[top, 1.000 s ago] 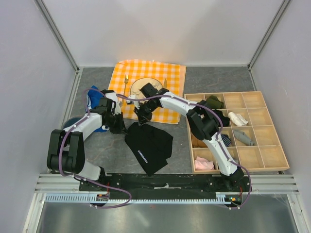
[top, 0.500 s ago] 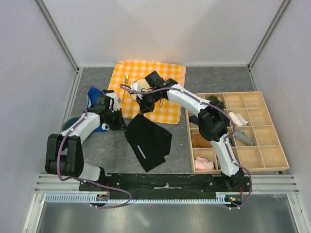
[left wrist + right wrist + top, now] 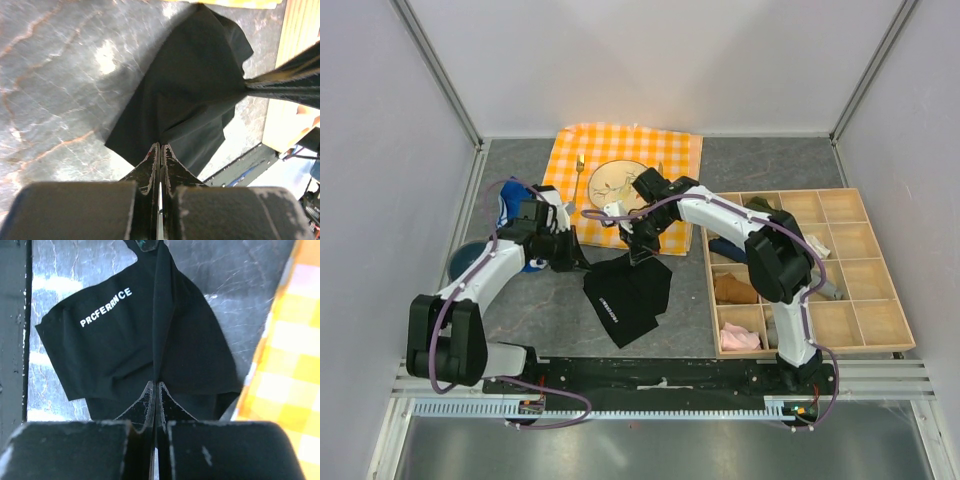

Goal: Roll the underwear
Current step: Fold the underwear at the center of the board.

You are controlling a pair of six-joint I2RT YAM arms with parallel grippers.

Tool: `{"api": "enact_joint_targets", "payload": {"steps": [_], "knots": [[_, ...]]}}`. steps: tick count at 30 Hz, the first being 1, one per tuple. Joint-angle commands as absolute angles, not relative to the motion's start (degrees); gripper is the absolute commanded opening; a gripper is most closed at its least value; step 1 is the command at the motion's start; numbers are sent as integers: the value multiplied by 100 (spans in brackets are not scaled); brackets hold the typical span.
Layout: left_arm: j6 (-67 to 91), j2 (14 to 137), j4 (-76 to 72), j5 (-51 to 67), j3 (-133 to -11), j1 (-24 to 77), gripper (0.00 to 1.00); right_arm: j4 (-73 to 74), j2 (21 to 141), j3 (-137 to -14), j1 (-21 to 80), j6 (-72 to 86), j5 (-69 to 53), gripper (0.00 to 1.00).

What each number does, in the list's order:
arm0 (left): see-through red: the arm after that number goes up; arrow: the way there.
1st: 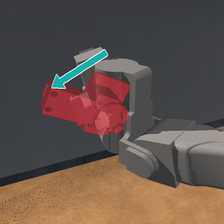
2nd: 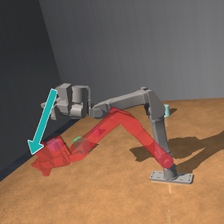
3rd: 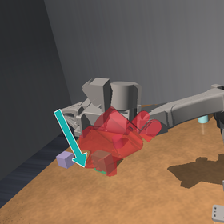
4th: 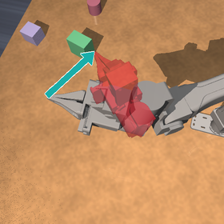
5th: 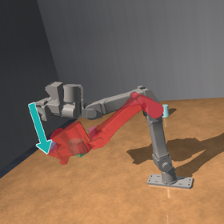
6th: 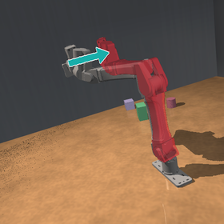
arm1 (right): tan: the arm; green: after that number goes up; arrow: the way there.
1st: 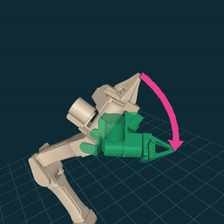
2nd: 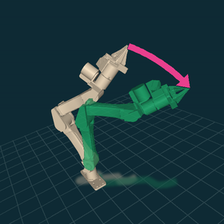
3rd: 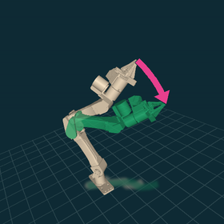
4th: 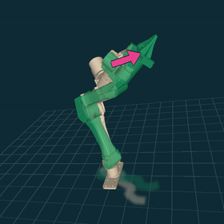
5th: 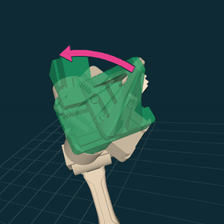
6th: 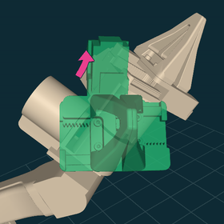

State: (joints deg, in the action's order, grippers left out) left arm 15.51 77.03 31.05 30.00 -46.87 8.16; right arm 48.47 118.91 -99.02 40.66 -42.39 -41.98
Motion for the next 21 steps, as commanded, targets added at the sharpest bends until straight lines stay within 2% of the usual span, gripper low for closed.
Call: {"api": "enact_joint_targets", "payload": {"steps": [1, 14, 21], "knots": [[1915, 7322, 3436, 3050, -4570, 1151, 2, 5071, 11444, -9546, 4087, -4719, -4491, 0], [3198, 6934, 3226, 2778, -3806, 2750, 2, 5361, 10556, -8157, 4201, -5483, -4588, 0], [3489, 6978, 3076, 2672, -3560, 3146, 2, 5379, 10362, -7506, 4561, -5730, -4351, 0]]}}
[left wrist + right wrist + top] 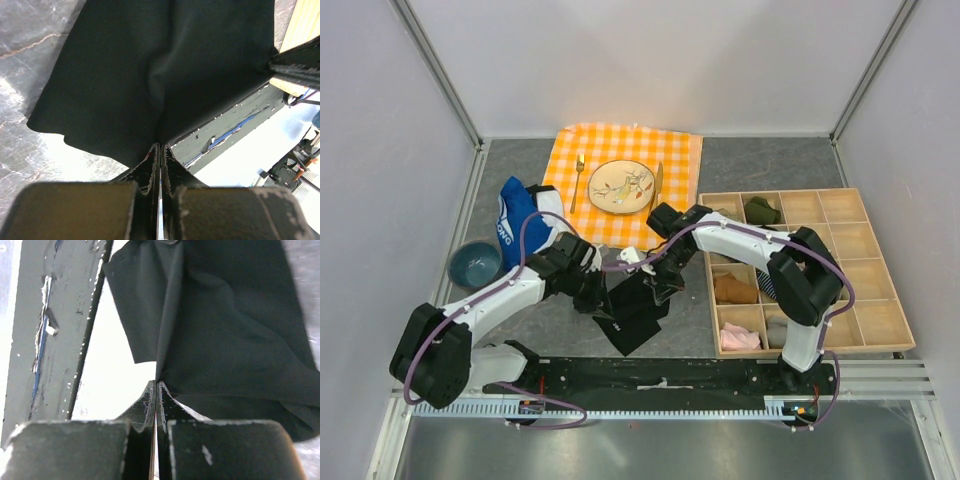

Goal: Roll the underwear
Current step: Fold the underwear at the center of the board.

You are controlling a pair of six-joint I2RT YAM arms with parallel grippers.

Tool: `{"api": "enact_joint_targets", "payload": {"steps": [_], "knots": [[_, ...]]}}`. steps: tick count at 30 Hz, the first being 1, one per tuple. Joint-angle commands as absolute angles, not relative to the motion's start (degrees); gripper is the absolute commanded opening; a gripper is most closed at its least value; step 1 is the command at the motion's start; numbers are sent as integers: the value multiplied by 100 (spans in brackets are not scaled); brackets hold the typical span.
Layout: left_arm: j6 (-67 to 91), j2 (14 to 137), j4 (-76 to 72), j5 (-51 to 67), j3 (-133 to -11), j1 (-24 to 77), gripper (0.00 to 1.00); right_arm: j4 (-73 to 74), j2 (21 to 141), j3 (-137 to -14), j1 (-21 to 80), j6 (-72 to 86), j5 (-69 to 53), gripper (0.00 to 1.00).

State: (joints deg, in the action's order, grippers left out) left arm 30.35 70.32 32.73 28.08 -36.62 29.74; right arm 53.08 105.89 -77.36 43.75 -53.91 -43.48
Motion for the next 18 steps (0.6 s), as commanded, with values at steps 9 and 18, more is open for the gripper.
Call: {"api": "enact_joint_targets", "payload": {"steps": [9, 18], "knots": [[3805, 6847, 2909, 2619, -3498, 3515, 2, 5353, 10178, -7269, 4641, -5827, -4201, 0], [4008, 6855, 2813, 2610, -3367, 3849, 2, 5370, 10028, -6979, 4649, -5985, -4096, 0]]}}
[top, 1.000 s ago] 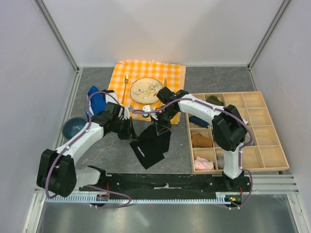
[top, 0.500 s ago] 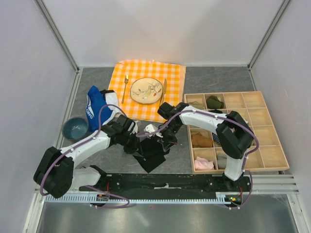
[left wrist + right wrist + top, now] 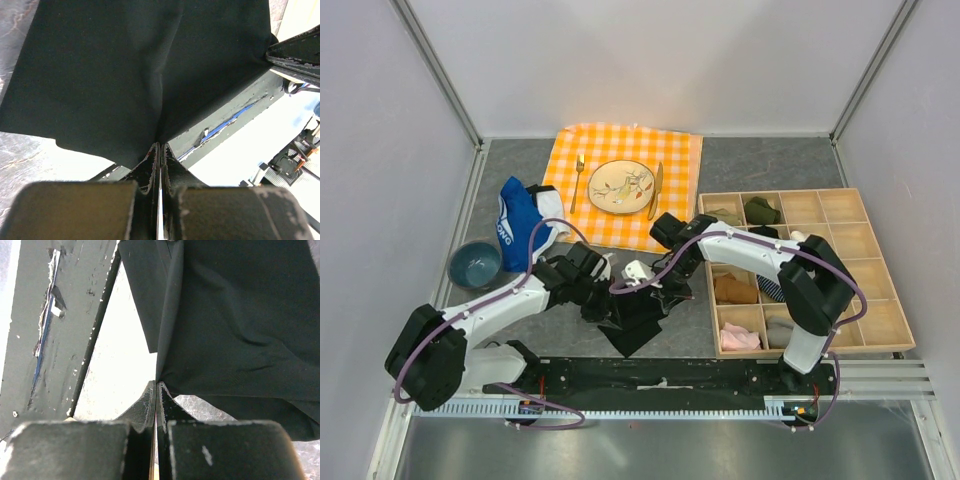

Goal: Roll the underwear
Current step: Fold the underwear at the center of the board.

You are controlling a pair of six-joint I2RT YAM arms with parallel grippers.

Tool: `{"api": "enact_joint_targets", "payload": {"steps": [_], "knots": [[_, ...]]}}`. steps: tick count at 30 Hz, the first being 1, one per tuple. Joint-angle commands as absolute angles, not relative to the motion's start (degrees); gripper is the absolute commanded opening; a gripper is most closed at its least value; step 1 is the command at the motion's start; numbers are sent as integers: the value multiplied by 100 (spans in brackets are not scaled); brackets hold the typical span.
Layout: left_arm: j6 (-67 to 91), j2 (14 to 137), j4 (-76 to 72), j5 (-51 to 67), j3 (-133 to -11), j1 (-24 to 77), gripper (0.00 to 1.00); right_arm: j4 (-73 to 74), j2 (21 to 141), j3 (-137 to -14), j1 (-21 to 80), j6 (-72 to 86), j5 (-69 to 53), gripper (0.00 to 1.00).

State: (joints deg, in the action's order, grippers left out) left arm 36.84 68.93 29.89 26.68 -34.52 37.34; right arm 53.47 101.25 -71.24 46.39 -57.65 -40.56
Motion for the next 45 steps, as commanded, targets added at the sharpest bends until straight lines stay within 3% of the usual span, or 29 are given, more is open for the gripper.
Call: {"api": "enact_joint_targets", "payload": {"steps": [1, 7, 10, 15, 18, 23, 27, 29, 37, 45], "knots": [[4025, 6873, 2769, 2610, -3349, 3884, 2, 5361, 10072, -6952, 4649, -5994, -4087, 1], [4166, 7119, 2461, 2593, -3252, 4051, 6, 5239, 10248, -6785, 4728, -5977, -3876, 1], [4227, 7277, 2303, 2637, -3243, 4165, 13, 5203, 10336, -6715, 4729, -5985, -3710, 3], [4271, 7155, 2206, 2602, -3234, 4228, 31, 5387, 10240, -6671, 4720, -6082, -3647, 28], [4272, 6699, 2443, 2321, -3278, 4236, 40, 5677, 10038, -6855, 4623, -6100, -3805, 34], [4376, 5768, 2725, 1400, -3270, 4228, 40, 5792, 9923, -7583, 4158, -5723, -4191, 34], [4500, 5607, 2418, 722, -3059, 4149, 37, 4952, 10291, -7936, 4096, -4391, -4534, 24], [4553, 5704, 2225, 485, -2997, 4078, 35, 4581, 10432, -8050, 4113, -3905, -4605, 23], [4447, 6661, 1319, 563, -2892, 3657, 29, 3789, 11232, -8516, 4280, -2822, -4097, 23], [4456, 6697, 1020, 694, -2426, 3402, 27, 3639, 11408, -8359, 4307, -2768, -3306, 24]]}}
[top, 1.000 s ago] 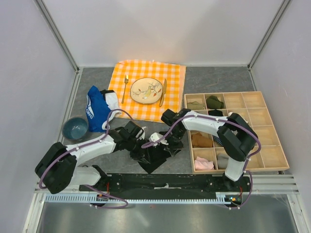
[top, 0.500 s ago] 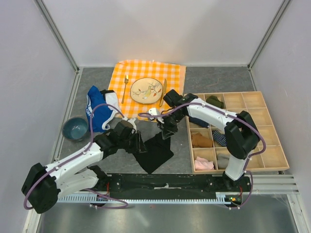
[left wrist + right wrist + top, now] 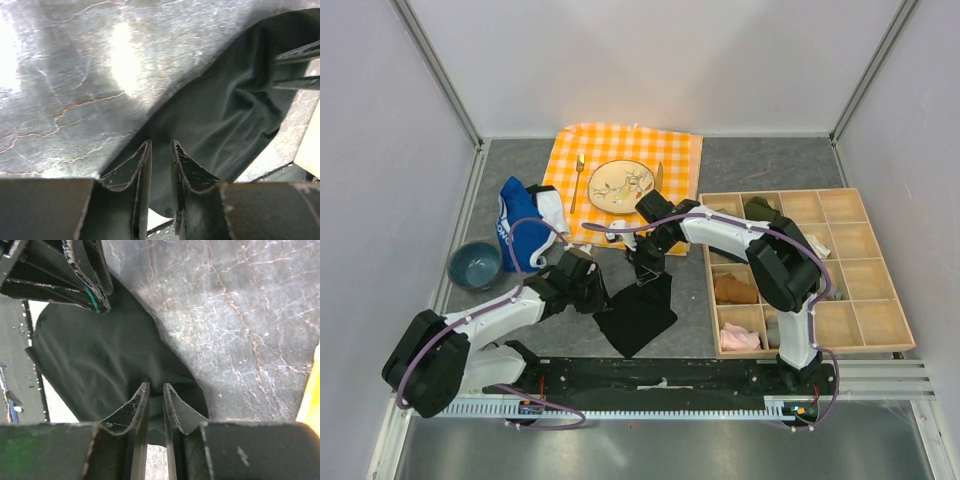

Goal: Roll the underwear
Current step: Fold the underwear at the center of the board.

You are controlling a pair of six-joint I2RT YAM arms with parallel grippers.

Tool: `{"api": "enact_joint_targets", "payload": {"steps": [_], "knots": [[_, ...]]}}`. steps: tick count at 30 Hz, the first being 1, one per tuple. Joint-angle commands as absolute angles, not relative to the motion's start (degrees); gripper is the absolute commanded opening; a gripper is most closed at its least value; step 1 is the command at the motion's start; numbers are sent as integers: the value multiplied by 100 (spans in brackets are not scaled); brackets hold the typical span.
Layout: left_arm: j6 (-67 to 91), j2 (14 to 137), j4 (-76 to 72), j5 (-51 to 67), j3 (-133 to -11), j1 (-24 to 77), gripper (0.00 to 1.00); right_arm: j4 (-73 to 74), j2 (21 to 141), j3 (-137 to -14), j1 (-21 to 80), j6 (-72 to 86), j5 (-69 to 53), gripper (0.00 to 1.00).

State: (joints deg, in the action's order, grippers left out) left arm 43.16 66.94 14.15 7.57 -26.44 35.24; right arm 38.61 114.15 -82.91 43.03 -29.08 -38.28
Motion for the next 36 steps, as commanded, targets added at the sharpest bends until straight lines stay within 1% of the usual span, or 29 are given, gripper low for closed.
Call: {"api": "enact_joint_targets", "payload": {"steps": [1, 6, 13, 17, 19, 23, 25, 29, 30, 36], "knots": [[4482, 6723, 1002, 703, -2391, 3349, 27, 3621, 11400, -8289, 4272, -2777, -3183, 24], [4509, 6926, 941, 765, -2285, 3261, 26, 3612, 11294, -8034, 4096, -2900, -2594, 24], [4447, 6943, 914, 791, -2268, 3147, 24, 3630, 11136, -7621, 3946, -3137, -2136, 23], [4430, 6926, 923, 782, -2259, 3120, 24, 3639, 10952, -7550, 3832, -3217, -2100, 24], [4403, 6952, 923, 774, -2250, 3094, 24, 3665, 10872, -7550, 3788, -3252, -2066, 25], [4360, 6987, 914, 765, -2233, 3059, 24, 3823, 10723, -7576, 3762, -3497, -1995, 30], [4333, 6996, 931, 765, -2250, 3041, 24, 3858, 10696, -7541, 3744, -3568, -1951, 31], [4280, 6979, 949, 870, -2346, 3024, 29, 3850, 10653, -7444, 3718, -3665, -1889, 30], [4245, 6961, 967, 957, -2381, 3023, 32, 3850, 10635, -7418, 3718, -3682, -1951, 31], [3851, 6601, 1370, 1204, -2908, 3006, 41, 3867, 10038, -7435, 3709, -4068, -2714, 32]]}}
